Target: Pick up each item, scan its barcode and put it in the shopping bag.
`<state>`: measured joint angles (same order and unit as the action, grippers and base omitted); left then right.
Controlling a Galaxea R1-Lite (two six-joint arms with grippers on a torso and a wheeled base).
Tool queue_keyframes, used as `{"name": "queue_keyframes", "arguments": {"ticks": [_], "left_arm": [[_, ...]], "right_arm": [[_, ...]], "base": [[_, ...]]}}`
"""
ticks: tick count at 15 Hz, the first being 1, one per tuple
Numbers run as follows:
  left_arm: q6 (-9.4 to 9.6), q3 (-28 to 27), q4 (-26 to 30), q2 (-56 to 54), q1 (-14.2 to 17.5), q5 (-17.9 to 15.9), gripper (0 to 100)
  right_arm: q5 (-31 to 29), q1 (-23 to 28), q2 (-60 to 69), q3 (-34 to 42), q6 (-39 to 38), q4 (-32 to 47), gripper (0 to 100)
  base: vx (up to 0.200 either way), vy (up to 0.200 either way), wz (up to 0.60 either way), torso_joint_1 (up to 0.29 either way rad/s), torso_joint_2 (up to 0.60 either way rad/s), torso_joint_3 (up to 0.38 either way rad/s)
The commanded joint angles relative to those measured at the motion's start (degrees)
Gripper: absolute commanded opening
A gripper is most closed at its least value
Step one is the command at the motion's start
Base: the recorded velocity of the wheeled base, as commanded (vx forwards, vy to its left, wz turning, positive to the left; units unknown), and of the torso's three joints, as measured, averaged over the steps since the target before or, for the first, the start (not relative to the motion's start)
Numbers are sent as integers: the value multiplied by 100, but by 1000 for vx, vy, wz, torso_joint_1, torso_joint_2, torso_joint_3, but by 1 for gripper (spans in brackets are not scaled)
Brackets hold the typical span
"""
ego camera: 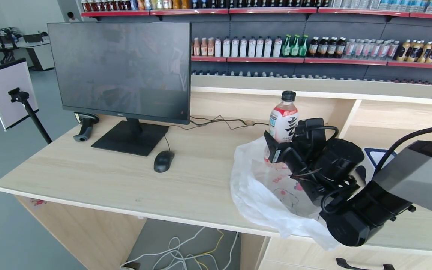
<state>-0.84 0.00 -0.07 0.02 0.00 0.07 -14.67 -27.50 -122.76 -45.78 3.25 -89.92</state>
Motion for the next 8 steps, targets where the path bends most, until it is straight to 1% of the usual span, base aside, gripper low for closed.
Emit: {"name": "queue_keyframes", "arguments": {"ticks": [1, 8], "left_arm": [[5, 0, -1, -2, 0, 1, 100], [-4, 0, -1, -2, 0, 1, 100]], "right_arm": [[8, -10, -222, -89, 0, -8, 0], [8, -18, -574, -186, 0, -8, 0]], "base": [[0, 0, 0, 0, 0, 0], [0, 0, 0, 0, 0, 0]]}}
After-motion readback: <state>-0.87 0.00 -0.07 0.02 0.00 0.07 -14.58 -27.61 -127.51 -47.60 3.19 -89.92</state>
